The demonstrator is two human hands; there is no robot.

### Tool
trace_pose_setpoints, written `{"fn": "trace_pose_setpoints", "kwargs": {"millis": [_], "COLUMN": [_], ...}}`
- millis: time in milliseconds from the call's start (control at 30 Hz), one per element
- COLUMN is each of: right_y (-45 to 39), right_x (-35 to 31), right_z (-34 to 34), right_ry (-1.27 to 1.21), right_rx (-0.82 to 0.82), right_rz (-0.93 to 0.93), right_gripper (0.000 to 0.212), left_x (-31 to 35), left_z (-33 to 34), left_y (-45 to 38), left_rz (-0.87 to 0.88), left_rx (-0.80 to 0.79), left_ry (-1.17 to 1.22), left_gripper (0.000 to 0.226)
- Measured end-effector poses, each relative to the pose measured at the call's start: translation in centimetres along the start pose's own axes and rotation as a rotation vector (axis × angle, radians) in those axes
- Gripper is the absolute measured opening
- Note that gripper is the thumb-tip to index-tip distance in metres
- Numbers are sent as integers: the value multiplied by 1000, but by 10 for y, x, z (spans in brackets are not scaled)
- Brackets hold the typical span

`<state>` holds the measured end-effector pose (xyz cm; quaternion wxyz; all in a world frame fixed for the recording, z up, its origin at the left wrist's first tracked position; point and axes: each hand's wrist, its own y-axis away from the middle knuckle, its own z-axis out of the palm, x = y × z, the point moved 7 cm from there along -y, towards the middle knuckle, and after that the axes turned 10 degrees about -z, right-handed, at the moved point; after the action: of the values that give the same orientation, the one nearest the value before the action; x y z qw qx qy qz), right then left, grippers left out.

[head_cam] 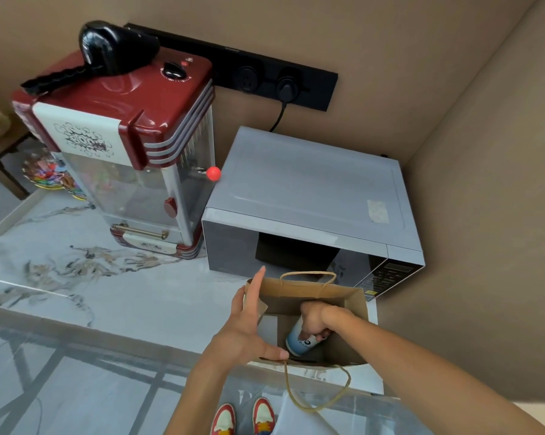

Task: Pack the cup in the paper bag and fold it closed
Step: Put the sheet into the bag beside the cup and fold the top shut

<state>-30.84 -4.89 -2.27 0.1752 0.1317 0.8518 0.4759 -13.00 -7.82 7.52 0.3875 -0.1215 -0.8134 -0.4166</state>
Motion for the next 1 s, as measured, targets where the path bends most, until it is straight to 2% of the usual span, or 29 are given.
{"fn": "trace_pose_setpoints", "kwargs": {"millis": [233, 567, 733, 1000], "right_y": [2, -5, -5, -2], "right_x": [-14, -44, -42, -40], "right_z": [5, 30, 32, 27], "right_ry": [355, 760, 746, 707], "right_rx": [154, 31, -21, 25], "right_rz": [-245, -417, -391, -372], "right_gripper": [14, 35, 34, 32], "left_x": [-2, -3, -4, -1], "left_z": [2, 1, 3, 2], "left_y": [-1, 0, -1, -1], "left_rz": [-5, -7, -8, 20], "left_rx": [12, 43, 57, 61], "left_ry": [7, -15, -32, -47], "left_gripper": [144, 143, 142, 141]}}
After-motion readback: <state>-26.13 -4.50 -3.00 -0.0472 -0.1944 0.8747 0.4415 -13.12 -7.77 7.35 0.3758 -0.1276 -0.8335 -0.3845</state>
